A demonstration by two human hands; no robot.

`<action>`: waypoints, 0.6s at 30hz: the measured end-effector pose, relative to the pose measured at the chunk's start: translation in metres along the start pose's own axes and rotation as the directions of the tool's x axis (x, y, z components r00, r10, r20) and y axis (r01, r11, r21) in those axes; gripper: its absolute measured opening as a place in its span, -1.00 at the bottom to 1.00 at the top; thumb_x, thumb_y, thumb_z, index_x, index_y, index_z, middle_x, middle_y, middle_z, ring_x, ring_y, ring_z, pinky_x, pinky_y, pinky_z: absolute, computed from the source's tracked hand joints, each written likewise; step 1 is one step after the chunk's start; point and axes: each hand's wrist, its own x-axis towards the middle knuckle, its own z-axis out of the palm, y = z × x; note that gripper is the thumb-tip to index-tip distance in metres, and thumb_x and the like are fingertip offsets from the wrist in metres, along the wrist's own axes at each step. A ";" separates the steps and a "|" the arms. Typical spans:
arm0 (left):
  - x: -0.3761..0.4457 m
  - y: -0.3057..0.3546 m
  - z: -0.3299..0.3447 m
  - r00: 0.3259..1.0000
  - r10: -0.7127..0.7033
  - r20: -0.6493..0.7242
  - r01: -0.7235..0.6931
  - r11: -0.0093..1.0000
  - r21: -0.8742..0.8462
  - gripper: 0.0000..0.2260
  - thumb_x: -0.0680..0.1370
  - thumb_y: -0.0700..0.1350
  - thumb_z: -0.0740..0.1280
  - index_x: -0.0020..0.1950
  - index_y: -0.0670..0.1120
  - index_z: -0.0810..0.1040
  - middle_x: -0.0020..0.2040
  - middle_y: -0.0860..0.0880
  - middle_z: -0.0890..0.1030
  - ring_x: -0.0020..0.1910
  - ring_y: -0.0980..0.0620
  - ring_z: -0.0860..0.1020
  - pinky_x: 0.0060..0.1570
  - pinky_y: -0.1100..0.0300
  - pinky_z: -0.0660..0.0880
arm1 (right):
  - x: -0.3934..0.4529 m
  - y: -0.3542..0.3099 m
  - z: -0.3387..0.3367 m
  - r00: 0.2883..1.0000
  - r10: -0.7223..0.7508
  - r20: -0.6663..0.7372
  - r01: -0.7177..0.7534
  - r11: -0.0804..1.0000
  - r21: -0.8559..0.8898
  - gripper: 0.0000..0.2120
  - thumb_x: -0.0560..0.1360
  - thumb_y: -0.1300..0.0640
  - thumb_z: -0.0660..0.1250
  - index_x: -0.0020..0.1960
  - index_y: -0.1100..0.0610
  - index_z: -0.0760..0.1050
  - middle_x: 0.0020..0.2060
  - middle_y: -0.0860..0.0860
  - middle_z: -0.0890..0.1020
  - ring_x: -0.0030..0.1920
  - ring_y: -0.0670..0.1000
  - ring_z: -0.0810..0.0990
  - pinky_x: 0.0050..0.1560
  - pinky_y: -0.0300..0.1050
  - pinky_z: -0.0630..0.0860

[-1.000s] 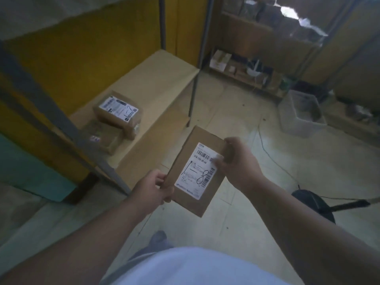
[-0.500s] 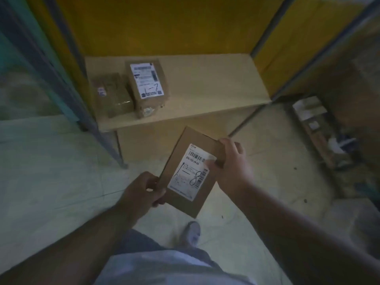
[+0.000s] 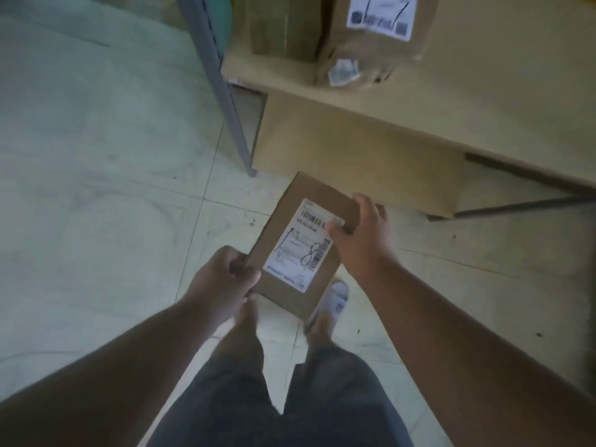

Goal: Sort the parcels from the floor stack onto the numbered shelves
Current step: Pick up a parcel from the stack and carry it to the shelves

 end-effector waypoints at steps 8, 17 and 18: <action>0.121 -0.041 0.078 0.978 -0.166 -0.128 0.125 0.951 -0.284 -0.88 0.49 -0.11 0.40 -0.01 0.02 0.53 -0.21 -0.03 0.69 -0.19 -0.11 0.70 -0.06 -0.15 0.66 | 0.113 0.070 0.076 0.991 -0.128 0.027 0.129 0.990 -0.048 -0.45 0.51 0.03 0.45 0.40 0.03 0.27 0.31 0.00 0.43 -0.10 -0.10 0.53 -0.53 -0.55 0.33; 0.233 -0.077 0.153 0.923 -0.311 -0.225 0.142 0.821 -0.553 -0.66 0.31 0.00 0.37 0.06 0.24 0.58 -0.09 -0.01 0.71 -0.28 0.05 0.60 -0.28 0.14 0.46 | 0.211 0.125 0.144 0.955 -0.288 0.076 0.297 0.934 -0.199 -0.71 0.50 0.06 0.45 0.13 0.07 0.41 0.31 0.02 0.35 -0.07 -0.07 0.50 -0.32 -0.51 0.26; 0.244 -0.079 0.155 0.923 -0.310 -0.226 0.134 0.812 -0.568 -0.66 0.30 -0.02 0.38 0.04 0.25 0.58 -0.08 -0.02 0.71 -0.25 0.04 0.61 -0.25 0.12 0.49 | 0.220 0.126 0.149 0.955 -0.288 0.068 0.296 0.936 -0.191 -0.69 0.50 0.05 0.46 0.14 0.06 0.40 0.32 0.03 0.33 -0.04 -0.05 0.51 -0.31 -0.50 0.28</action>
